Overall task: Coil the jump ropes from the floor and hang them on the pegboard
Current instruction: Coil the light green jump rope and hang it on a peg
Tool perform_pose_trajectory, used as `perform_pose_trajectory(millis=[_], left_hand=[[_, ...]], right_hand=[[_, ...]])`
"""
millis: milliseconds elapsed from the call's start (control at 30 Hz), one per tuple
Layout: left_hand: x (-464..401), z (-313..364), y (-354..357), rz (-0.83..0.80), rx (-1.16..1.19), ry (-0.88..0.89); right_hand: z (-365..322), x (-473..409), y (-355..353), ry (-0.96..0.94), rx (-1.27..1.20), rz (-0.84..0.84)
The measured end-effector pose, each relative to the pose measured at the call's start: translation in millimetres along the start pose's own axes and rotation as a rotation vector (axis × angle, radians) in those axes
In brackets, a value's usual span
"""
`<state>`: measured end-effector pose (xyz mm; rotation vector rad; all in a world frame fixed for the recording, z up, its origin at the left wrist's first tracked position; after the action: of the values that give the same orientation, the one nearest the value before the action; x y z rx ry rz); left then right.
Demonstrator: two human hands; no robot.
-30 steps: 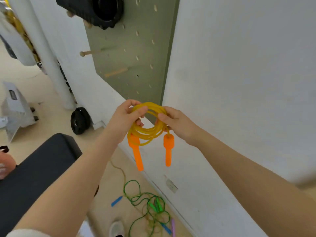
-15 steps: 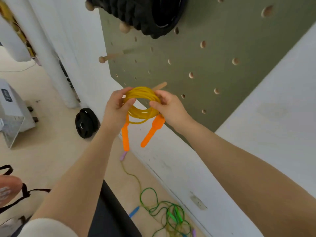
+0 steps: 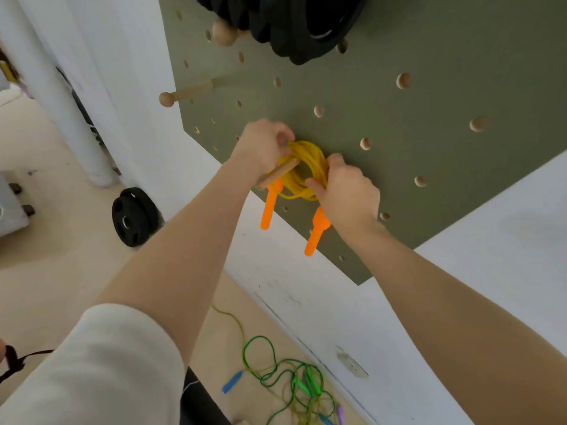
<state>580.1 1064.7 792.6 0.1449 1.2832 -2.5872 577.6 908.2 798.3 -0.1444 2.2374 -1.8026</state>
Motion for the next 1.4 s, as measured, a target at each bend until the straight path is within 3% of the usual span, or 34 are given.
perform_pose_trajectory(millis=[167, 267, 333, 400, 433, 500, 600, 700, 867, 1100, 1300, 1400], left_hand=[[25, 7, 16, 0.086, -0.008, -0.052], [54, 25, 29, 0.147, -0.212, -0.085], [79, 53, 40, 0.246, -0.327, -0.011], [107, 85, 63, 0.313, -0.299, 0.162], [120, 99, 80, 0.307, -0.252, 0.234], [143, 122, 124, 0.107, -0.098, 0.257], [194, 146, 207, -0.306, 0.114, 0.081], [256, 154, 294, -0.469, 0.154, -0.089], [365, 146, 424, -0.451, 0.231, -0.348], [495, 88, 558, -0.384, 0.366, -0.663], [533, 6, 687, -0.38, 0.413, -0.754], [547, -47, 765, -0.392, 0.383, -0.784]], right_hand=[[18, 17, -1, -0.061, 0.012, -0.034], [51, 37, 4, -0.078, -0.075, -0.108], [77, 54, 10, -0.089, -0.104, -0.197], [107, 77, 18, -0.106, -0.079, -0.28], [123, 89, 23, -0.108, -0.062, -0.318], [160, 117, 33, -0.096, -0.057, -0.396], [218, 164, 51, -0.062, -0.111, -0.519], [283, 217, 85, -0.023, -0.146, -0.612], [399, 328, 176, 0.109, -0.185, -0.728], [524, 448, 349, 0.179, 0.026, -1.002], [585, 484, 508, 0.203, 0.126, -1.07], [596, 490, 598, 0.219, 0.082, -1.026]])
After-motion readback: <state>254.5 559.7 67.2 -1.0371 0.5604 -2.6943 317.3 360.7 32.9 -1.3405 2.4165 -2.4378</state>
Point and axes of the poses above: each hand's wrist, its own x-axis away from the middle knuckle, its own y-axis out of the palm, z = x × y, the point moved 5 cm from there along -x, towards the middle knuckle, and after that the axes turned 8 degrees about y, right-handed, at the moved point
